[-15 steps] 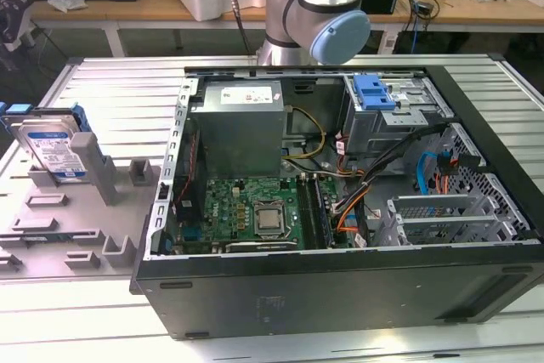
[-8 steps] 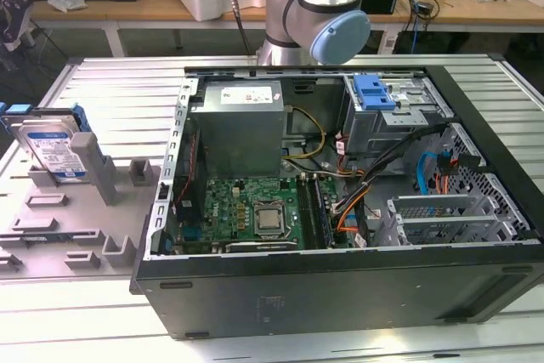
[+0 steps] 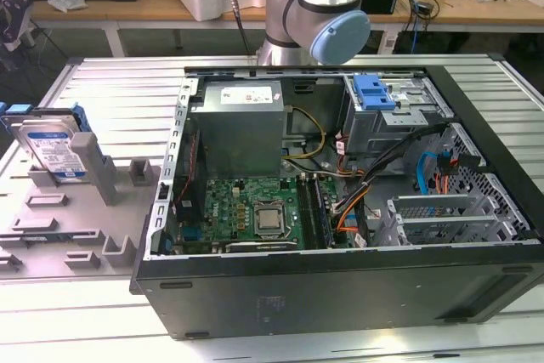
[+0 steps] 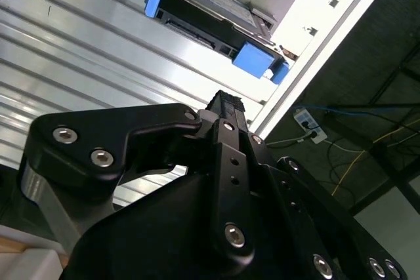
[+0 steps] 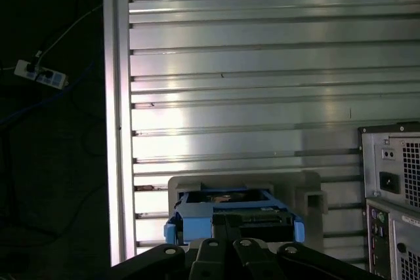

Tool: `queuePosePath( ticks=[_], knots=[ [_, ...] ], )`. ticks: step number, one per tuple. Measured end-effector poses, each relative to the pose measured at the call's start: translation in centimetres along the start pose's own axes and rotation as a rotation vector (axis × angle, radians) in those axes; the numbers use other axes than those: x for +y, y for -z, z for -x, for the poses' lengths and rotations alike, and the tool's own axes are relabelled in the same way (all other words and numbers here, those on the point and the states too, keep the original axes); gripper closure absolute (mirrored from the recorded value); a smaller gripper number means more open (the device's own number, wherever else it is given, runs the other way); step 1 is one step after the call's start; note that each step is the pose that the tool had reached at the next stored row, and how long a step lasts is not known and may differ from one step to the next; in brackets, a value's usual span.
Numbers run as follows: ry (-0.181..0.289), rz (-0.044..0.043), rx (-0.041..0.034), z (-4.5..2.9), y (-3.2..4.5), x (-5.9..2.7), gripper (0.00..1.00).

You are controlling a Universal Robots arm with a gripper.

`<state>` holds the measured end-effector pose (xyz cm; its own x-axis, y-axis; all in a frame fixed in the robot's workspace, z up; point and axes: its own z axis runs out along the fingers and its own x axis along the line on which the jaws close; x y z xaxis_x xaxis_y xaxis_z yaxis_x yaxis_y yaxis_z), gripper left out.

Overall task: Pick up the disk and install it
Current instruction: 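Pick up the disk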

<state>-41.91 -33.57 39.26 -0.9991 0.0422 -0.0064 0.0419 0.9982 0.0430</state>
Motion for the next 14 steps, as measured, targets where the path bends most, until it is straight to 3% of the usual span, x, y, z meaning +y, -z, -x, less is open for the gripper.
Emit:
queuePosePath(
  ticks=[5,7,11,13,14],
  knots=[
    [0.001,-0.0004,0.0001,0.00,0.00,0.00,0.89],
    [0.007,-0.0103,0.0011,0.00,-0.05,-0.04,0.89],
    [0.032,-0.0138,0.0025,0.00,-0.05,-0.04,0.89],
    [0.148,-0.0141,0.0067,0.01,-0.07,-0.04,0.89],
    [0.181,-0.0174,0.0080,0.01,-0.07,-0.04,0.89]
  ],
)
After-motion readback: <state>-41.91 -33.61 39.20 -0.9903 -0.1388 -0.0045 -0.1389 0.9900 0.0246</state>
